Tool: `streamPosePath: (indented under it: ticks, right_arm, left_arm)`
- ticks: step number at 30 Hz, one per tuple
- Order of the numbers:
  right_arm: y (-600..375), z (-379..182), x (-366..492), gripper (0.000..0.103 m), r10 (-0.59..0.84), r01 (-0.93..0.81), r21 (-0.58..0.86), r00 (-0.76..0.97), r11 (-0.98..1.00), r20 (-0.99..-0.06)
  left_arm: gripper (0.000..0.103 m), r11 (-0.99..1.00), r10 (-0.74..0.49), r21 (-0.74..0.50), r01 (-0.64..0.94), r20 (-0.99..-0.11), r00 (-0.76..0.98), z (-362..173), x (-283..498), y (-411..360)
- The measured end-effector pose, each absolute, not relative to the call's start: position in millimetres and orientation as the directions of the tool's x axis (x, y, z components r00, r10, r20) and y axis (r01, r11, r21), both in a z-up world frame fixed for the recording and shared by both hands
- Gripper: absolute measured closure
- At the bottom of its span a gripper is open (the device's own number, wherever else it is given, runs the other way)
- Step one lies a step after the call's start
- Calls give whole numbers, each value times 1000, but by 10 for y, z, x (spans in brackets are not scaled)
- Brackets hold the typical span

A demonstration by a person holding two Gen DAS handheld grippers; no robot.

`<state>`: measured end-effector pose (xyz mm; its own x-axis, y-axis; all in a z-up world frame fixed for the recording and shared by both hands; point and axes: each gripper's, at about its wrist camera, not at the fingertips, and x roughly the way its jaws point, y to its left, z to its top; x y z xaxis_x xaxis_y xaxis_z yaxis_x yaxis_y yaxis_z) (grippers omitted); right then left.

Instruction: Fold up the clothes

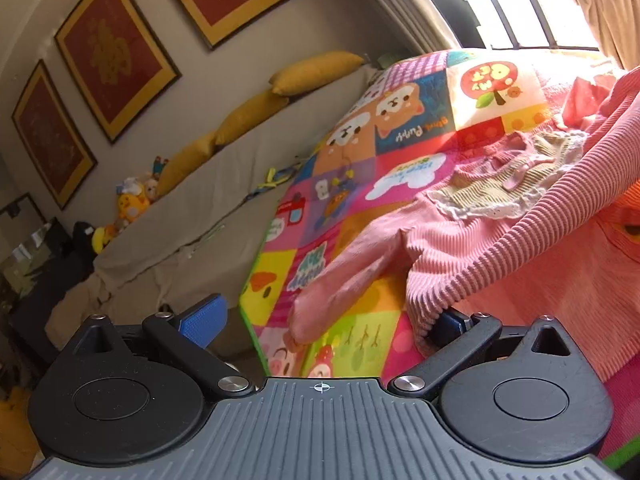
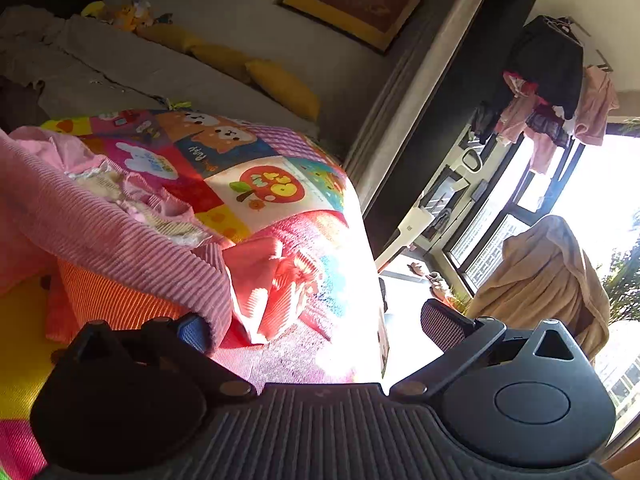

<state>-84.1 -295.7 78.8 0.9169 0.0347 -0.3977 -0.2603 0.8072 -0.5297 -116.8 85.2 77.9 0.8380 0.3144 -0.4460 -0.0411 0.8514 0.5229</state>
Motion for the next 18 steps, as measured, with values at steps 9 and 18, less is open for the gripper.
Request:
streamPosePath:
  ticks: [9,18]
  right_arm:
    - [-3046,631,-1299,0,286,-565,-483,795,669,-534]
    - [-2511,681,-174,0,652,-628,241,582,740,-485]
  left_arm:
    - [0,934,40,293,205,-656,754,516,-1631,915]
    - [0,872,-489,-189,452,-386,782,912,-978,603]
